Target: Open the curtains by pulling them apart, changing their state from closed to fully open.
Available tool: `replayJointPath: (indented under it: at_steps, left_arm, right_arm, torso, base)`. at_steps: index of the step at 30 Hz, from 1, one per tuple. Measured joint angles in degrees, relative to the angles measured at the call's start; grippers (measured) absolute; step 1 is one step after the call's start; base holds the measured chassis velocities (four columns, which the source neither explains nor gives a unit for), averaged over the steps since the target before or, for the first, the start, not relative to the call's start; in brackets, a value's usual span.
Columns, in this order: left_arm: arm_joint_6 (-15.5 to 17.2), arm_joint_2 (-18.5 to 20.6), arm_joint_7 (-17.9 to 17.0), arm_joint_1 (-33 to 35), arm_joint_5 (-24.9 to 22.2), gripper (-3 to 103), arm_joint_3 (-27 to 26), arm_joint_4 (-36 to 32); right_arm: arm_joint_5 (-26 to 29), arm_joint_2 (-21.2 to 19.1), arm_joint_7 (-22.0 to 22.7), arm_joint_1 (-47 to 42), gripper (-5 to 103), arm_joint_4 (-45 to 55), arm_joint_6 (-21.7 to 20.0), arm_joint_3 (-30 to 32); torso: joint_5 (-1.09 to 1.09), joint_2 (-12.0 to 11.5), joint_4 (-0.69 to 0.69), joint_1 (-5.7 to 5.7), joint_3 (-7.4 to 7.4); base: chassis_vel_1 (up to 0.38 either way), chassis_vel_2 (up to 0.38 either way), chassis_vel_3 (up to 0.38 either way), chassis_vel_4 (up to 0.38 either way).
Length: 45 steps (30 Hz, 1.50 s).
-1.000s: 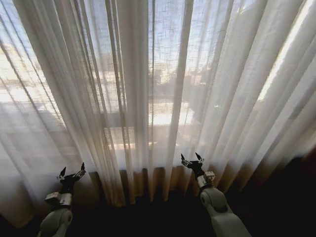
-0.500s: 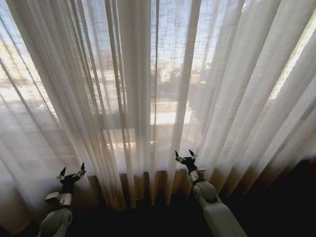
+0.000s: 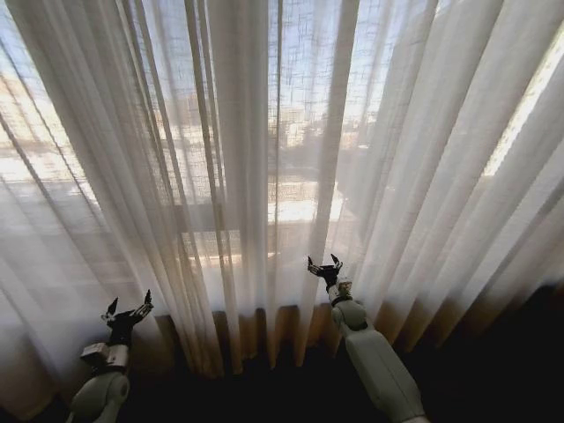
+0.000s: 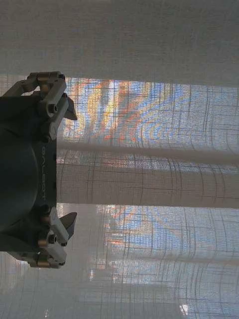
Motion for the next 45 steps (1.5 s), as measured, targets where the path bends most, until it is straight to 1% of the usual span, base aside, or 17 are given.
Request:
replayJointPath:
  at_steps: [3,4,5,7,8,9,10,12,15,18,20,23,26,29,32,38,45]
  left_arm:
    - [0.00,0.00,0.00,0.00,0.00,100,0.00,0.01]
    - [0.00,0.00,0.00,0.00,0.00,100,0.00,0.00]
    - [0.00,0.00,0.00,0.00,0.00,100,0.00,0.00]
    - [0.00,0.00,0.00,0.00,0.00,100,0.00,0.00]
    - [0.00,0.00,0.00,0.00,0.00,100,0.00,0.01]
    - [0.00,0.00,0.00,0.00,0.00,100,0.00,0.00]
    - [0.00,0.00,0.00,0.00,0.00,100,0.00,0.00]
    - [0.00,0.00,0.00,0.00,0.00,100,0.00,0.00]
    - [0.00,0.00,0.00,0.00,0.00,100,0.00,0.00]
    - [0.00,0.00,0.00,0.00,0.00,100,0.00,0.00]
    - [0.00,0.00,0.00,0.00,0.00,100,0.00,0.00]
    - [0.00,0.00,0.00,0.00,0.00,100,0.00,0.00]
    - [0.00,0.00,0.00,0.00,0.00,100,0.00,0.00]
    - [0.00,0.00,0.00,0.00,0.00,100,0.00,0.00]
    - [0.00,0.00,0.00,0.00,0.00,100,0.00,0.00]
    - [0.00,0.00,0.00,0.00,0.00,100,0.00,0.01]
    - [0.00,0.00,0.00,0.00,0.00,100,0.00,0.00]
  right_arm:
    - [-0.51,1.11,0.11,0.33,100,-0.47,0.15,-0.59]
    - [-0.65,1.53,0.11,0.32,103,-0.58,0.36,-0.67]
    - [-0.81,1.79,0.11,0.26,99,-0.64,0.58,-0.68]
    - [-0.91,1.95,0.11,0.18,99,-0.69,0.75,-0.68]
    - [-1.07,2.27,0.10,-0.11,89,-0.84,1.31,-0.69]
    - [-1.14,2.31,0.07,-0.25,83,-0.88,1.54,-0.69]
    - [-1.17,2.32,0.05,-0.35,83,-0.88,1.67,-0.69]
    - [-1.17,2.31,0.04,-0.43,78,-0.89,1.75,-0.69]
    - [-1.12,2.15,-0.05,-0.61,61,-0.86,1.87,-0.64]
    - [-1.10,2.07,-0.07,-0.61,56,-0.83,1.87,-0.61]
    - [-0.95,2.04,-0.11,-0.57,45,-0.83,1.88,-0.56]
    - [-0.67,2.03,-0.32,-0.56,40,-0.83,2.12,-0.48]
    - [-1.67,2.09,-1.34,-0.64,24,-0.87,3.64,0.15]
    - [-3.35,1.97,-2.52,-0.86,18,-1.04,4.64,0.57]
    - [-3.97,1.71,-3.64,-0.92,3,-1.48,5.80,0.87]
    - [-3.46,1.42,-4.54,-0.93,0,-1.67,6.13,1.00]
    - [-0.48,0.64,-6.14,-0.87,0,-1.79,6.25,0.99]
  torso:
    - [0.00,0.00,0.00,0.00,0.00]
    - [0.00,0.00,-0.01,0.00,0.00]
    - [0.00,0.00,-0.01,-0.01,0.00]
    - [0.00,0.00,-0.01,-0.01,0.00]
    - [0.01,0.00,-0.01,-0.01,0.00]
    - [0.01,0.00,-0.01,-0.01,0.00]
    - [0.01,0.00,-0.02,-0.01,0.00]
    - [0.01,0.00,-0.02,0.00,0.00]
    - [0.01,0.00,-0.02,-0.01,0.00]
    - [0.01,0.01,-0.02,-0.01,-0.01]
    - [0.01,0.00,-0.02,-0.01,0.00]
    - [0.01,0.00,-0.02,0.00,0.00]
    - [0.01,0.00,-0.01,-0.01,0.00]
    - [0.01,0.00,-0.01,-0.01,0.00]
    - [0.01,0.00,-0.02,-0.01,0.00]
    - [0.01,0.00,-0.01,0.00,0.00]
    - [0.01,0.00,-0.01,-0.01,0.00]
  base:
    - [0.000,0.000,0.000,0.000]
    - [0.000,0.000,0.000,0.000]
    - [0.000,0.000,0.000,0.000]
    - [0.000,0.000,0.000,0.000]
    - [0.000,0.000,0.000,0.000]
    - [0.000,0.000,0.000,0.000]
    - [0.000,0.000,0.000,0.000]
    - [0.000,0.000,0.000,0.000]
    - [0.000,0.000,0.000,0.000]
    - [0.000,0.000,0.000,0.000]
    - [0.000,0.000,0.000,0.000]
    - [0.000,0.000,0.000,0.000]
    - [0.000,0.000,0.000,0.000]
    - [0.000,0.000,0.000,0.000]
    - [0.000,0.000,0.000,0.000]
    - [0.000,0.000,0.000,0.000]
    - [0.000,0.000,0.000,0.000]
